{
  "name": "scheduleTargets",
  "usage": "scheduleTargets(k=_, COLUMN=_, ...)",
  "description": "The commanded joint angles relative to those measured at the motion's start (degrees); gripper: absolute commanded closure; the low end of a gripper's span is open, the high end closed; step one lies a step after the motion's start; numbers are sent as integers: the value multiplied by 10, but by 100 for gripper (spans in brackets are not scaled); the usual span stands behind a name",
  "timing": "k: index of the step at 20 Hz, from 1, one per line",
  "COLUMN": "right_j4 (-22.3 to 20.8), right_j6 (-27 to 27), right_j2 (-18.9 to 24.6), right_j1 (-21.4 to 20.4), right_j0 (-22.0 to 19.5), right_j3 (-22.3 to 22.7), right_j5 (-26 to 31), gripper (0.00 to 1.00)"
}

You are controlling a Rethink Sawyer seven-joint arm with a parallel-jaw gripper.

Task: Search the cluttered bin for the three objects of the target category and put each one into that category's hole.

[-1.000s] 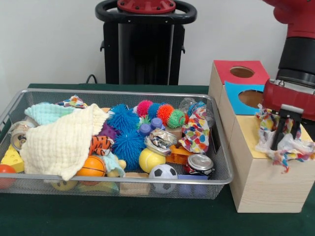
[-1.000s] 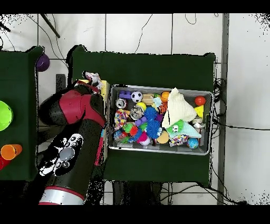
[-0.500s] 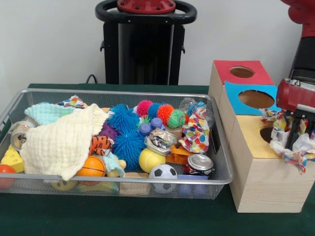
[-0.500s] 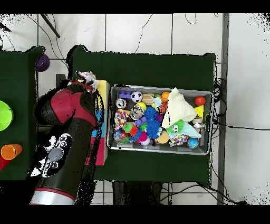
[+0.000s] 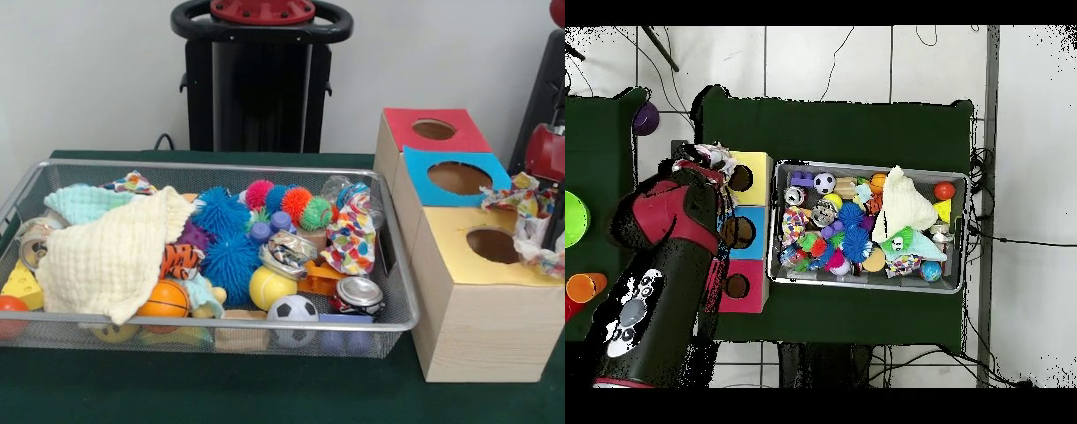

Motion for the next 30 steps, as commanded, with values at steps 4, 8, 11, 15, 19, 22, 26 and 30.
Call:
scheduleTargets(k=4, right_j4=16, right_j6=92, right_j2=30, right_j1=12, right_j0=-33, right_j3=45, right_j5=35, gripper=100)
scheduleTargets(k=8, right_j4=11, right_j6=90, right_j2=24, right_j1=11, right_j0=-33, right_j3=45, right_j5=29, gripper=100)
scheduleTargets(k=11, right_j4=3, right_j6=73, right_j2=29, right_j1=5, right_j0=-45, right_j3=44, right_j5=29, gripper=100)
scheduleTargets(k=15, right_j4=-6, right_j6=48, right_j2=46, right_j1=-5, right_j0=-62, right_j3=49, right_j5=28, gripper=100)
scheduleTargets(k=19, right_j4=-13, right_j6=33, right_j2=63, right_j1=-19, right_j0=-75, right_j3=70, right_j5=21, gripper=100)
scheduleTargets(k=22, right_j4=-19, right_j6=26, right_j2=72, right_j1=-25, right_j0=-83, right_j3=83, right_j5=10, gripper=100)
scheduleTargets(k=26, right_j4=-25, right_j6=25, right_j2=73, right_j1=-30, right_j0=-83, right_j3=97, right_j5=4, gripper=100)
scheduleTargets(k=30, right_j4=-30, right_j6=17, right_j2=82, right_j1=-37, right_j0=-89, right_j3=113, right_j5=-3, gripper=100)
